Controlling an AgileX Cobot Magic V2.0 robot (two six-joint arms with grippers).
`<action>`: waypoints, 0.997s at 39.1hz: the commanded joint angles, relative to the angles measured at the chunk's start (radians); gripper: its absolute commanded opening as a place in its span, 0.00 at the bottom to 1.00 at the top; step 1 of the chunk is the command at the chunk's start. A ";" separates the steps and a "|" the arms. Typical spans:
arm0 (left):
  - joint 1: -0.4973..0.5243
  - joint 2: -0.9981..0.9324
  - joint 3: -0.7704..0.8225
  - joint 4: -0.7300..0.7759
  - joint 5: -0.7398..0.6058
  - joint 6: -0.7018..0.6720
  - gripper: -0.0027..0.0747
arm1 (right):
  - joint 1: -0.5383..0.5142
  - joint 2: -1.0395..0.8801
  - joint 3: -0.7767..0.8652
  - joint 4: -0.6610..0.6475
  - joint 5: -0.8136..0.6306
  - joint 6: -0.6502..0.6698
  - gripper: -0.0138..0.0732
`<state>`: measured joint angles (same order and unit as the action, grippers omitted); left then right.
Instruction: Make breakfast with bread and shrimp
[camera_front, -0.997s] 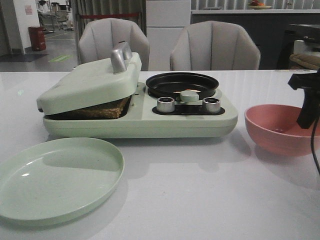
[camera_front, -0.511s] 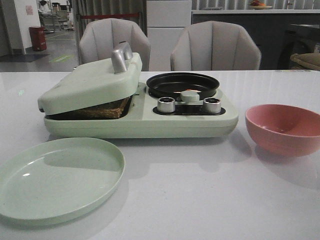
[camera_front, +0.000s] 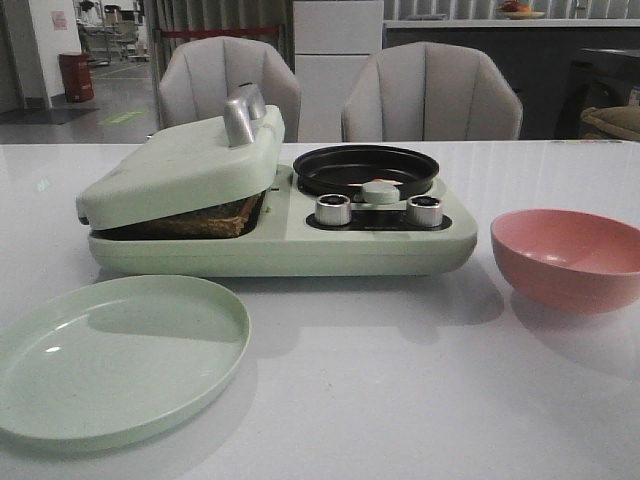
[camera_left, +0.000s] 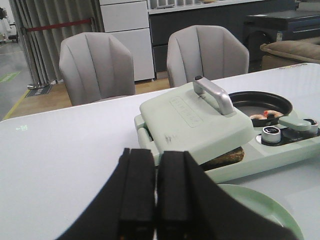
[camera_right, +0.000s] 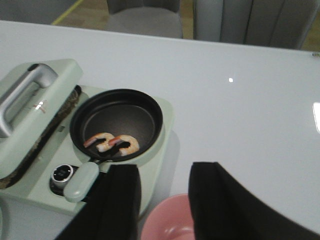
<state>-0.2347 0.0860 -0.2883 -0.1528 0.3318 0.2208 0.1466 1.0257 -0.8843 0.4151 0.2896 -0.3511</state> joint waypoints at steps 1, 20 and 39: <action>-0.007 0.011 -0.026 -0.007 -0.076 -0.013 0.18 | 0.074 -0.111 0.067 0.012 -0.194 -0.011 0.58; -0.007 0.011 -0.026 -0.007 -0.076 -0.013 0.18 | 0.278 -0.703 0.583 0.010 -0.336 -0.011 0.58; -0.007 0.011 -0.026 -0.007 -0.076 -0.013 0.18 | 0.277 -0.869 0.687 0.011 -0.327 -0.011 0.33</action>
<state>-0.2347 0.0860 -0.2883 -0.1528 0.3318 0.2208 0.4225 0.1501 -0.1720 0.4202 0.0402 -0.3511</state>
